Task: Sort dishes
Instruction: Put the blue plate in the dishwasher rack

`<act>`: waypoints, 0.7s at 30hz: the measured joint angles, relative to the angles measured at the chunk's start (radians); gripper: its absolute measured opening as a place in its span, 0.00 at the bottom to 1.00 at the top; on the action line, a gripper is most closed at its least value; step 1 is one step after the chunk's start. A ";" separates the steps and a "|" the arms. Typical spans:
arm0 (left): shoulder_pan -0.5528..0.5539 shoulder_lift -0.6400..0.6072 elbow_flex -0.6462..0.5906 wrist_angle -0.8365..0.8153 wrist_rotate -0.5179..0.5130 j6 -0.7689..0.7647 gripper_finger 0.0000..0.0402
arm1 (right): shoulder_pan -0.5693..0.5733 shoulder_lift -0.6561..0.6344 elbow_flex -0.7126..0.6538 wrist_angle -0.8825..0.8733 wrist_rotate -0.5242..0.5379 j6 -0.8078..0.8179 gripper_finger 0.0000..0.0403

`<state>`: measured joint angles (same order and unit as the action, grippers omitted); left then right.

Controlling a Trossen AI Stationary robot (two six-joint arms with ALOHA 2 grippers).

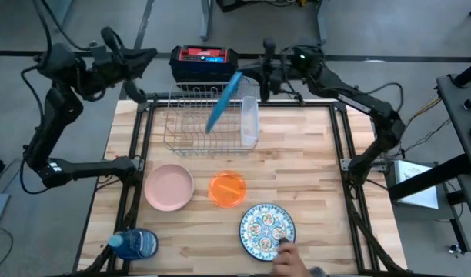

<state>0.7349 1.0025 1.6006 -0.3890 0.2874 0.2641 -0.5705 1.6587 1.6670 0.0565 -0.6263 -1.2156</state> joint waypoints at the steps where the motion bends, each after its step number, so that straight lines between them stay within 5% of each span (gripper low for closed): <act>1: 0.000 0.000 0.008 -0.013 -0.039 0.019 0.00 | 0.000 0.025 0.025 0.003 0.000 -0.005 0.00; 7: 0.000 -0.018 0.024 -0.050 -0.286 0.108 0.00 | 0.003 0.194 0.195 -0.002 -0.001 -0.114 0.00; 21: 0.000 -0.078 0.020 -0.069 -0.489 0.218 0.00 | 0.007 0.551 0.587 0.000 -0.162 -0.174 0.00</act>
<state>0.7353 0.9249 1.6211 -0.4580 -0.2011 0.4821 -0.5632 2.2093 2.2545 0.0563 -0.7884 -1.3899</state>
